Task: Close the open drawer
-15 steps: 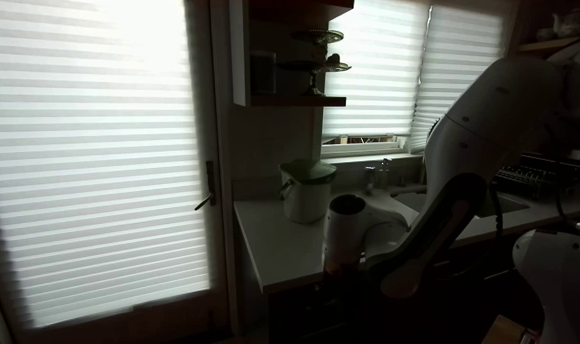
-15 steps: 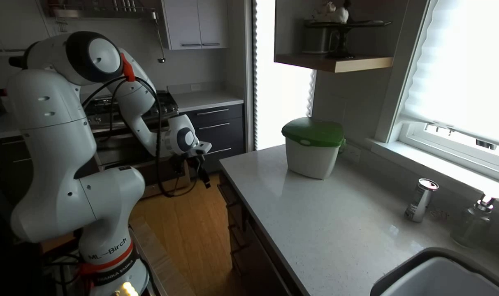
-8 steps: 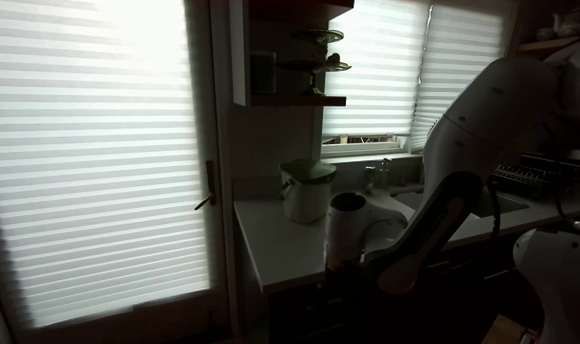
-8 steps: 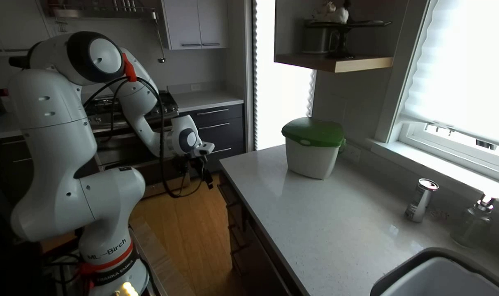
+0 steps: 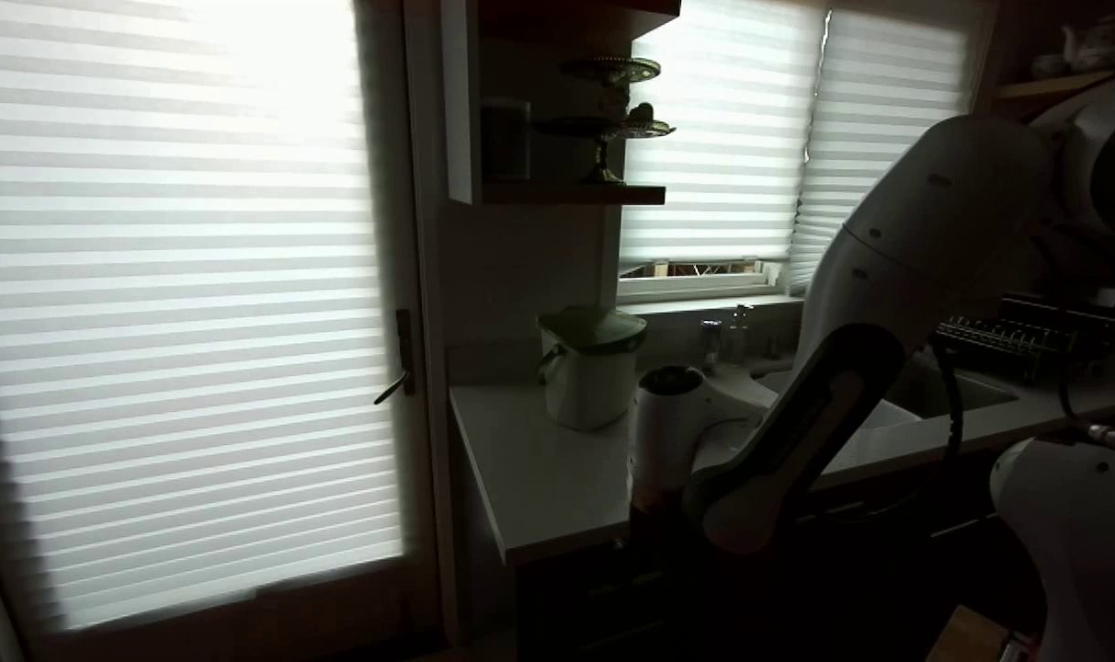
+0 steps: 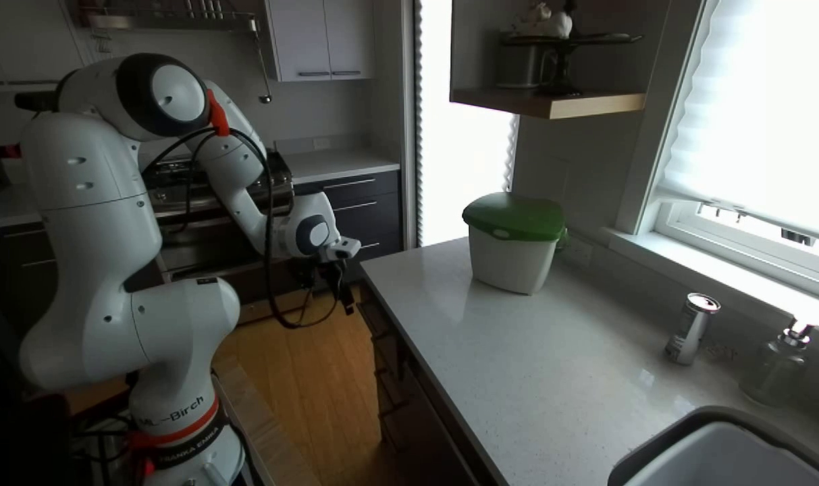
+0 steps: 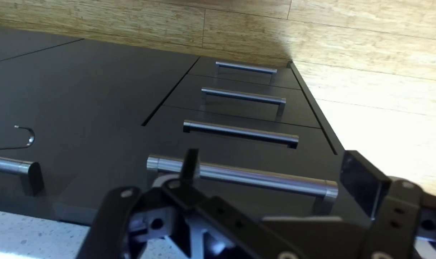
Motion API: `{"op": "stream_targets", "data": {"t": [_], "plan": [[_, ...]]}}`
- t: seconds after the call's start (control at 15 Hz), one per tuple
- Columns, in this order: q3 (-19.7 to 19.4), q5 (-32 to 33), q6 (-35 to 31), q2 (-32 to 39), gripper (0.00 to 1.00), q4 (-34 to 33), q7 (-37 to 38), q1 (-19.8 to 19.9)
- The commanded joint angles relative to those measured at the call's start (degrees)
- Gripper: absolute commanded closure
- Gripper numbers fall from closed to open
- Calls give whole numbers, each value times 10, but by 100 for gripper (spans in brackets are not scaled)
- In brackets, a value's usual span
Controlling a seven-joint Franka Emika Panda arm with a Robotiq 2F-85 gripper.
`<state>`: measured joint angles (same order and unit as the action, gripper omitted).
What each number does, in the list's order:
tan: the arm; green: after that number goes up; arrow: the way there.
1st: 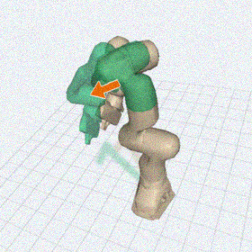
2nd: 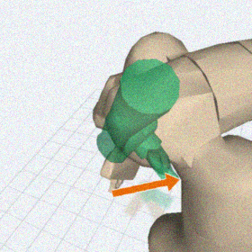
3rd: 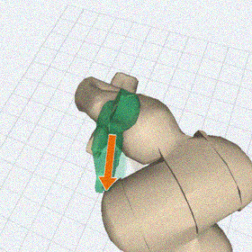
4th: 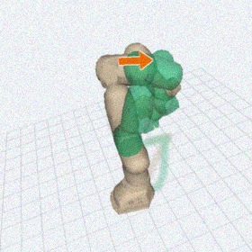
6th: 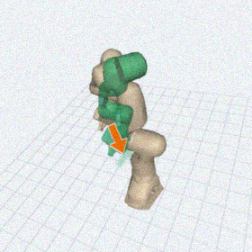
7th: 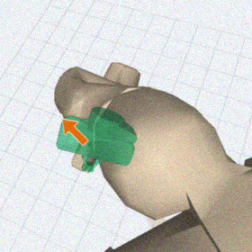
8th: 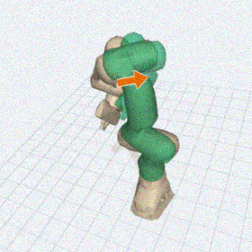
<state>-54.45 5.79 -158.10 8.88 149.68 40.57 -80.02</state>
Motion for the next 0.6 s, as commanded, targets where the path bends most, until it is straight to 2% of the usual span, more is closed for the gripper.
{"op": "stream_targets", "data": {"t": [0.0,0.07,0.13,0.27,0.47,0.53], "plan": [[148,-73,12,6,0,-19,-75,157],[193,-102,9,20,0,-29,-99,202],[181,-170,9,43,0,-40,-153,183],[230,-245,12,71,0,-66,-213,235],[276,-319,13,128,0,-111,-271,285],[351,-274,7,130,0,-120,-242,369]]}}
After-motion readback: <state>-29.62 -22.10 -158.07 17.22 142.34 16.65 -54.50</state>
